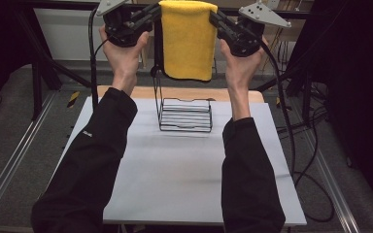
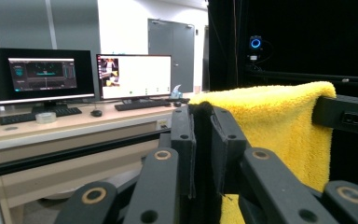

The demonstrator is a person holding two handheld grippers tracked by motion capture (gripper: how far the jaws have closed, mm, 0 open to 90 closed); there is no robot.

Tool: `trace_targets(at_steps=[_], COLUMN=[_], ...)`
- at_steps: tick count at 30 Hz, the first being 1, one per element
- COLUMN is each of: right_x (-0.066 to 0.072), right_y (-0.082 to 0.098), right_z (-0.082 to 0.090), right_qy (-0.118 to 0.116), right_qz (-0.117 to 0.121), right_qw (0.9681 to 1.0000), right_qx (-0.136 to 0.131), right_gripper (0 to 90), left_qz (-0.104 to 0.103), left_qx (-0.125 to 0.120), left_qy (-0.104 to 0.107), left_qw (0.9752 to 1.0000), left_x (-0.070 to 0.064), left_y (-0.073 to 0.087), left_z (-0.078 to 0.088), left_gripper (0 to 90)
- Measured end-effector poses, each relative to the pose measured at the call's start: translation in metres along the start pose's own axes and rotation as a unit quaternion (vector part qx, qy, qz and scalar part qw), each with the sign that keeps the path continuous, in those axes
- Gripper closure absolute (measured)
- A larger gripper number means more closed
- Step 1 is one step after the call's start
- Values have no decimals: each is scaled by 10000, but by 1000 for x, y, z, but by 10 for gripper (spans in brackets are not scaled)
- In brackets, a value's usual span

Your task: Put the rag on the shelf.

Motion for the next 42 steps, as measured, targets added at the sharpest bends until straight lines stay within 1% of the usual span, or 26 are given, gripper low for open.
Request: trace_targets(at_steps=[6,10,11,13,15,18,20,23,28,30,34,35,36,38,40,41,42], right_x=[-9,-15,-16,-19,-22,-22,-22,-22,-21,-20,-17,-17,-16,-16,-15,-15,-16], right_y=[1,3,3,3,4,7,11,19,31,35,44,46,48,52,57,59,60], right_z=[-10,-15,-16,-18,-20,-23,-25,-27,-27,-26,-24,-23,-23,-22,-21,-20,-20], right_qy=[77,118,123,127,133,117,96,69,36,13,-13,-24,-41,-48,-38,-46,-48], right_qz=[2,57,61,65,58,88,111,79,112,116,134,134,132,120,129,121,120], right_qw=[10000,9999,9999,9999,9999,9999,9998,9998,9995,9993,9990,9989,9988,9986,9983,9982,9982], right_qx=[26,27,15,22,36,52,104,175,302,358,432,449,476,513,560,583,587], right_gripper=[844,844,844,844,844,844,844,844,844,844,844,844,843,844,843,843,843], left_qz=[-74,-105,-159,-203,-247,-241,-266,-297,-278,-268,-315,-340,-288,-276,-326,-304,-306], left_qx=[31,65,77,78,73,117,157,225,291,295,359,374,390,426,469,472,477], left_qy=[-53,-70,-80,-85,-107,-124,-122,-125,-65,-33,14,-4,45,60,54,126,137], left_qw=[10000,9999,9998,9997,9996,9996,9994,9992,9992,9992,9989,9987,9988,9987,9984,9983,9983], left_x=[5,7,8,8,10,14,15,18,21,21,20,21,21,20,20,19,18], left_y=[1,1,1,1,3,7,11,18,31,36,45,48,50,56,60,61,63], left_z=[-12,-21,-23,-25,-28,-30,-31,-32,-30,-29,-25,-24,-23,-22,-21,-21,-21], left_gripper=[803,803,803,803,803,803,803,803,803,803,803,803,803,803,803,803,803])
Point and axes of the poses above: each handheld gripper's, and its own axes: z roughly backward along the jaws, y roughly out of its underside, x roughly to its left, the point moved 7 cm from there along -z, roughly forward along the jaws
